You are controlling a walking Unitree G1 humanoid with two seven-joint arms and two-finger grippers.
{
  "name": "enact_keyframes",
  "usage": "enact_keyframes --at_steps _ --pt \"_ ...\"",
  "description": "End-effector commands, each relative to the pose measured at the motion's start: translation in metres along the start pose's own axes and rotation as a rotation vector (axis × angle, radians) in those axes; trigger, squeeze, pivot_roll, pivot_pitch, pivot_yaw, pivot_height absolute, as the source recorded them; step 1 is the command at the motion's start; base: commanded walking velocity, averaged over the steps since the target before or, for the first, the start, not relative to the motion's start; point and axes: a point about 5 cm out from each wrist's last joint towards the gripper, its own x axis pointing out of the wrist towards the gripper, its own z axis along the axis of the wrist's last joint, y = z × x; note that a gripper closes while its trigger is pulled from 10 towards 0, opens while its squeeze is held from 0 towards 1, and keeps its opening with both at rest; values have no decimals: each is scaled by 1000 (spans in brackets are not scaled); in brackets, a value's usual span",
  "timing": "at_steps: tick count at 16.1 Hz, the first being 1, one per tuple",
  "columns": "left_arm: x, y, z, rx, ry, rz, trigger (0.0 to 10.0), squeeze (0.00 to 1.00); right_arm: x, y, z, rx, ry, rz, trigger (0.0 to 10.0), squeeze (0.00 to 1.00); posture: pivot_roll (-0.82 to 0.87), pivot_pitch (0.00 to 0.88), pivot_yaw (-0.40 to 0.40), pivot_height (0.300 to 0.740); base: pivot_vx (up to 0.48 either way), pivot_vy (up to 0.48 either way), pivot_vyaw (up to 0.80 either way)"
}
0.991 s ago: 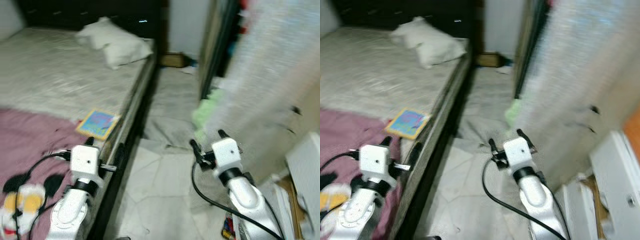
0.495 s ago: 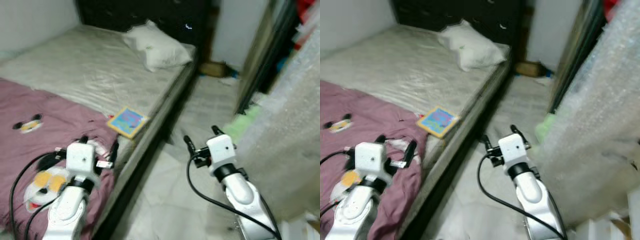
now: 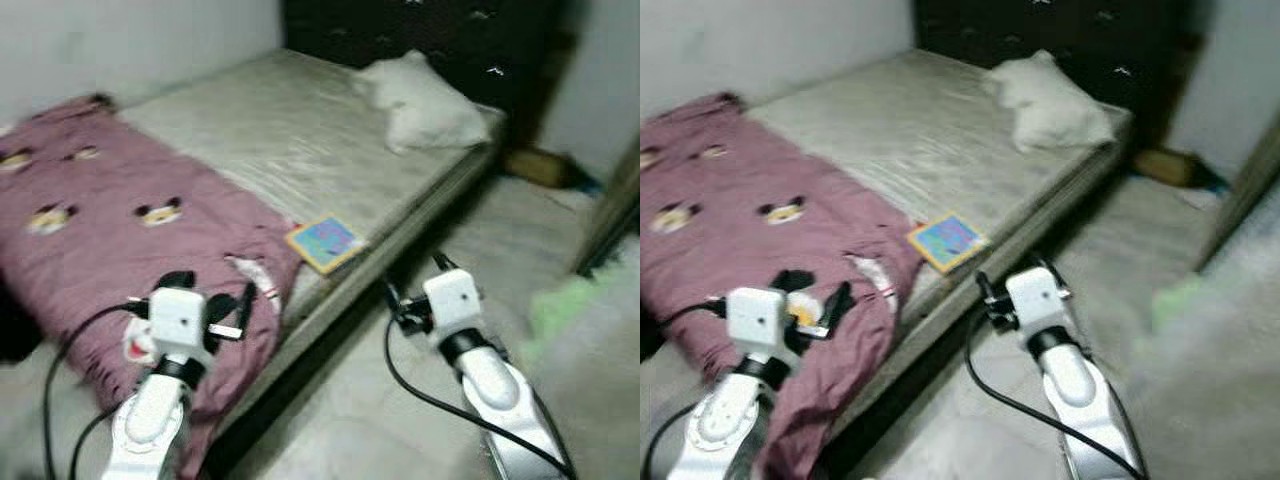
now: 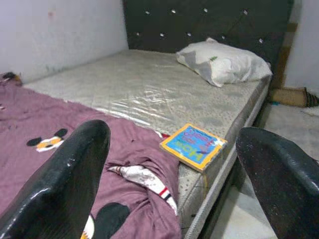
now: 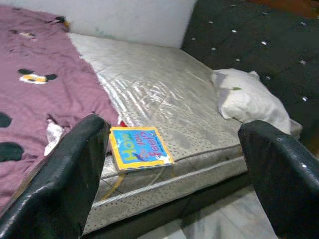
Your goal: Clean up the room
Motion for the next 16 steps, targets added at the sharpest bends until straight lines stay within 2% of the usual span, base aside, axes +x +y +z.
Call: enact_keyframes --at_steps 1,13,14,15,16 --pt "-1 5 2 7 -6 8 10000 0 2 4 2 16 -10 16 10000 0 -45 58 -21 740 0 0 794" --pt "3 3 3 -2 -16 -9 10000 0 6 7 3 26 -22 33 10000 0 -39 47 -21 740 0 0 787" --pt "3 4 4 -1 -16 -5 10000 0 6 7 3 39 -28 32 7490 0 -38 43 -22 740 0 0 681" --pt "3 4 3 -1 -16 -2 10000 0 6 7 3 50 -33 27 0 0 -38 43 -22 740 0 0 469" --pt "3 4 3 -1 -16 0 10000 0 6 6 3 59 -37 27 0 0 -38 43 -22 740 0 0 406"
